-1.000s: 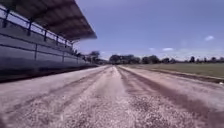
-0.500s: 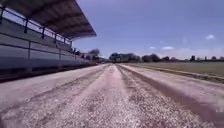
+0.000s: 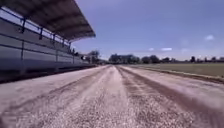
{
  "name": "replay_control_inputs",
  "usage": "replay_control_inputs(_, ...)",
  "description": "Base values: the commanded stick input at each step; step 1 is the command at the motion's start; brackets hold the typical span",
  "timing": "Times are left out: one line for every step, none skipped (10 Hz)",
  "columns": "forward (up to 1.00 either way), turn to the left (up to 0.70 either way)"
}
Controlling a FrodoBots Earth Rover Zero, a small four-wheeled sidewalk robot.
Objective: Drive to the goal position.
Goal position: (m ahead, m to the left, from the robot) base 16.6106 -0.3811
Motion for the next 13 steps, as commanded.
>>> replay_control_inputs(1.00,0.00)
replay_control_inputs(1.00,0.00)
replay_control_inputs(1.00,0.00)
replay_control_inputs(1.00,0.00)
replay_control_inputs(1.00,0.00)
replay_control_inputs(1.00,0.00)
replay_control_inputs(1.00,0.00)
replay_control_inputs(1.00,0.00)
replay_control_inputs(1.00,0.00)
replay_control_inputs(1.00,0.00)
replay_control_inputs(1.00,0.00)
replay_control_inputs(1.00,0.00)
replay_control_inputs(1.00,0.00)
